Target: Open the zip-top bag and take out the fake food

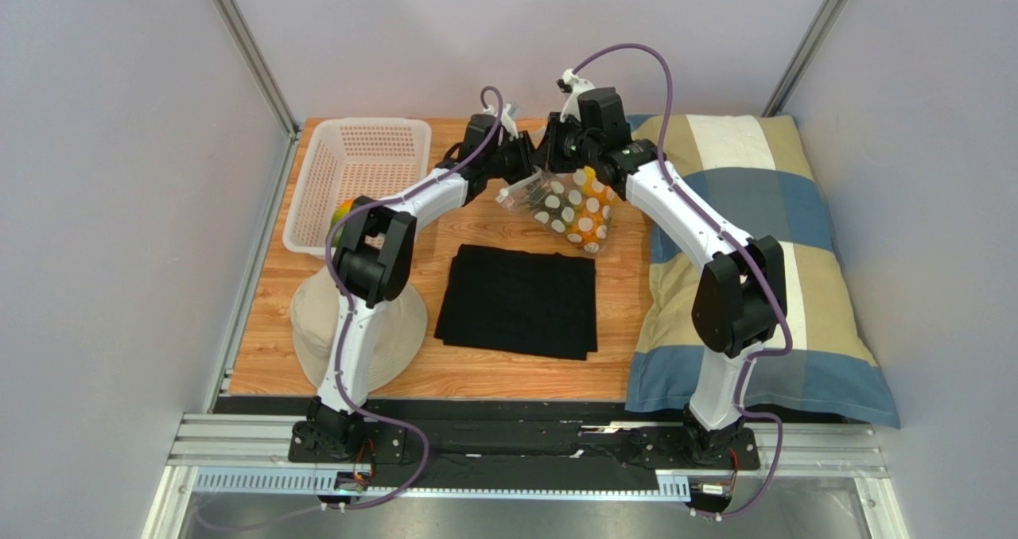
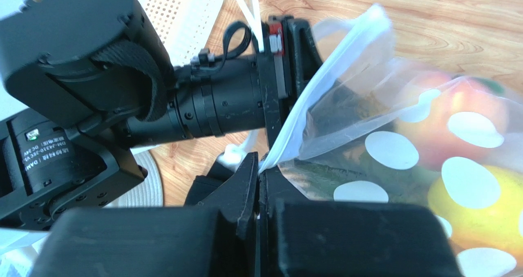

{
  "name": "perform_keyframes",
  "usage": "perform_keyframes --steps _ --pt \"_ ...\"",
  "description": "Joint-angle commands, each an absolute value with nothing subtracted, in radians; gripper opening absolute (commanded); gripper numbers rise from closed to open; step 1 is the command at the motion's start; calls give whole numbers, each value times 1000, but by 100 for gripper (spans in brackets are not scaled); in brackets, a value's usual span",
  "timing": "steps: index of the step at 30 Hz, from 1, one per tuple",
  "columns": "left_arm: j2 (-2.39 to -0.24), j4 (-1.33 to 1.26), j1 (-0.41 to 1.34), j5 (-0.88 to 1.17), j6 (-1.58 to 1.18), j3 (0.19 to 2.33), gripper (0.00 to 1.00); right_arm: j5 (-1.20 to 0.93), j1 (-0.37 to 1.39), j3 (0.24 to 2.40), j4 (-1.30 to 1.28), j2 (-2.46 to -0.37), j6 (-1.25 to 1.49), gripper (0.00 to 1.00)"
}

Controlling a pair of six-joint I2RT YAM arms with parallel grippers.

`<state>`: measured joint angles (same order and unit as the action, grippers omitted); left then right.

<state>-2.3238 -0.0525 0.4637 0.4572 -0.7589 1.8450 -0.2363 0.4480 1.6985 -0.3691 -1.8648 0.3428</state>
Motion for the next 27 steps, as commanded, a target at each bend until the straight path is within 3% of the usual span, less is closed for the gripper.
perform_keyframes --steps 1,2,3,6,11,15,16,17,18,21,27 --pt "-2214 -49 471 377 -684 1792 29 -244 460 1709 -304 -1827 324 0" --pt "-2183 -29 469 368 -667 1793 26 -223 459 1709 -307 -1832 321 0" --pt "-2168 -12 469 351 -637 1792 17 -210 454 1712 -310 -1835 308 0" --pt "-2106 31 469 324 -591 1766 6 -184 440 1721 -327 -1855 292 0" --pt "-2068 58 469 357 -589 1714 5 -222 433 1730 -319 -1853 287 0" --pt "-2056 99 469 425 -560 1681 37 -267 436 1747 -299 -1855 233 0" --pt "-2052 138 469 428 -545 1686 36 -262 436 1752 -298 -1859 226 0" --pt "-2036 149 469 423 -525 1683 32 -256 436 1756 -305 -1867 213 0" --pt "-2025 158 469 401 -517 1677 18 -255 433 1764 -311 -1882 210 0" --pt "-1977 181 469 356 -483 1655 0 -253 434 1778 -327 -1901 207 0" --pt "-1892 219 474 321 -446 1623 0 -229 434 1769 -324 -1904 201 0"
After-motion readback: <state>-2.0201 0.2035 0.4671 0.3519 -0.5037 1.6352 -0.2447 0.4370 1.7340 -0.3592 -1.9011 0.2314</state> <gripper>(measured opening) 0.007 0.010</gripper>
